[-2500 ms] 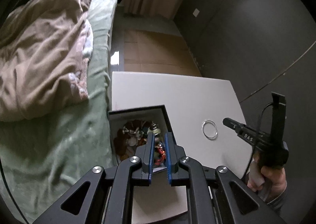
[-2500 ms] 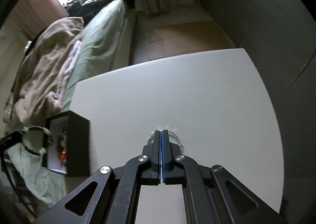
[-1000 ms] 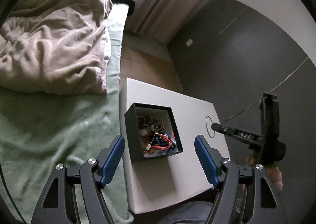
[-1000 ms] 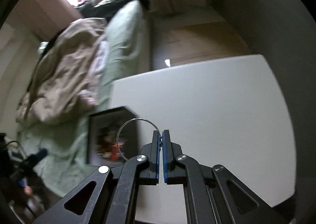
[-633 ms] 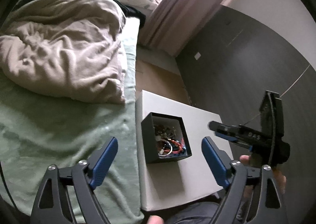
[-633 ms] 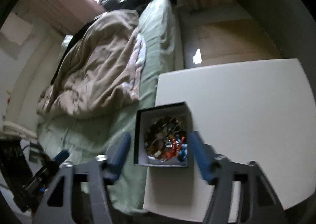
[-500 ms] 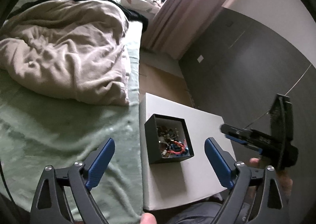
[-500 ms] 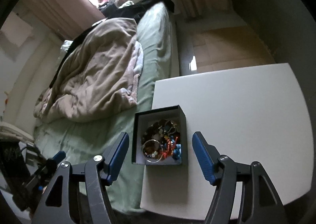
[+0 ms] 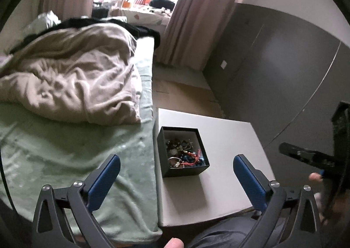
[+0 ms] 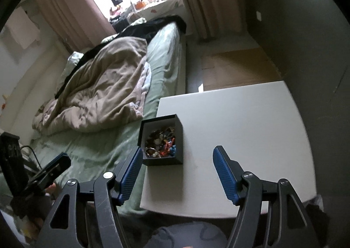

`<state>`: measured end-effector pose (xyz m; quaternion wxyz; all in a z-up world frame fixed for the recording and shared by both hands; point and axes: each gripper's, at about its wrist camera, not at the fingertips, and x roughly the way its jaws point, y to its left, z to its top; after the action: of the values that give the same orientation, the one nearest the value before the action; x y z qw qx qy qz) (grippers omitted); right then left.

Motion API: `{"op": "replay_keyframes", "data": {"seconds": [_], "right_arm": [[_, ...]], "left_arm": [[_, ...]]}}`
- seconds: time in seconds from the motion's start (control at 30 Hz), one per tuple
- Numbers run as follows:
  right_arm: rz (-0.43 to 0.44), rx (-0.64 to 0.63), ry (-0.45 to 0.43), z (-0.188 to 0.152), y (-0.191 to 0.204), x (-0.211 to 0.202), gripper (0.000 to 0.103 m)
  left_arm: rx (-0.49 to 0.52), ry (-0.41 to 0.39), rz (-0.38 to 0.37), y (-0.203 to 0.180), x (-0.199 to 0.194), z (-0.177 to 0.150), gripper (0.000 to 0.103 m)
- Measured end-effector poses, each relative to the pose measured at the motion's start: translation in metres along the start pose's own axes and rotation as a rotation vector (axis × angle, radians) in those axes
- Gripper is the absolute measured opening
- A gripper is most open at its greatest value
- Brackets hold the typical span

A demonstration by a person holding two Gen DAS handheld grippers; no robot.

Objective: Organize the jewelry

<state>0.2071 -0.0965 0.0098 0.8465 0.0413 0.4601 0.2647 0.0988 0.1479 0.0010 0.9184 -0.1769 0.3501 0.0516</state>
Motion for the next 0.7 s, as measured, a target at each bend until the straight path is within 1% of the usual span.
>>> {"op": "replay_keyframes", "data": {"seconds": [0.07, 0.1, 0.13, 0.2, 0.27, 0.3, 0.53, 0.7], "right_arm": [[-0.009, -0.005, -0.021, -0.005, -0.004, -0.013, 0.078], [-0.015, -0.010, -0.031, -0.008, -0.005, -0.018, 0.089], [-0.024, -0.016, -0.040, -0.011, -0.006, -0.024, 0.094], [-0.033, -0.023, -0.052, -0.017, -0.008, -0.034, 0.095], [-0.051, -0.030, -0.063, -0.023, -0.011, -0.043, 0.101], [-0.057, -0.033, -0.069, -0.026, -0.012, -0.047, 0.103], [-0.107, -0.028, -0.124, -0.047, -0.028, -0.077, 0.103], [-0.121, -0.004, -0.175, -0.065, -0.039, -0.104, 0.103]], "left_arm": [[0.025, -0.004, 0.010, -0.011, -0.005, -0.003, 0.103], [0.039, -0.009, 0.020, -0.018, -0.008, -0.005, 0.103], [0.049, -0.015, 0.028, -0.022, -0.011, -0.007, 0.103], [0.073, -0.036, 0.040, -0.035, -0.019, -0.012, 0.103], [0.097, -0.047, 0.048, -0.045, -0.026, -0.016, 0.103], [0.106, -0.051, 0.050, -0.049, -0.029, -0.017, 0.103], [0.151, -0.082, 0.060, -0.076, -0.048, -0.030, 0.103], [0.218, -0.110, 0.075, -0.098, -0.060, -0.040, 0.103]]}}
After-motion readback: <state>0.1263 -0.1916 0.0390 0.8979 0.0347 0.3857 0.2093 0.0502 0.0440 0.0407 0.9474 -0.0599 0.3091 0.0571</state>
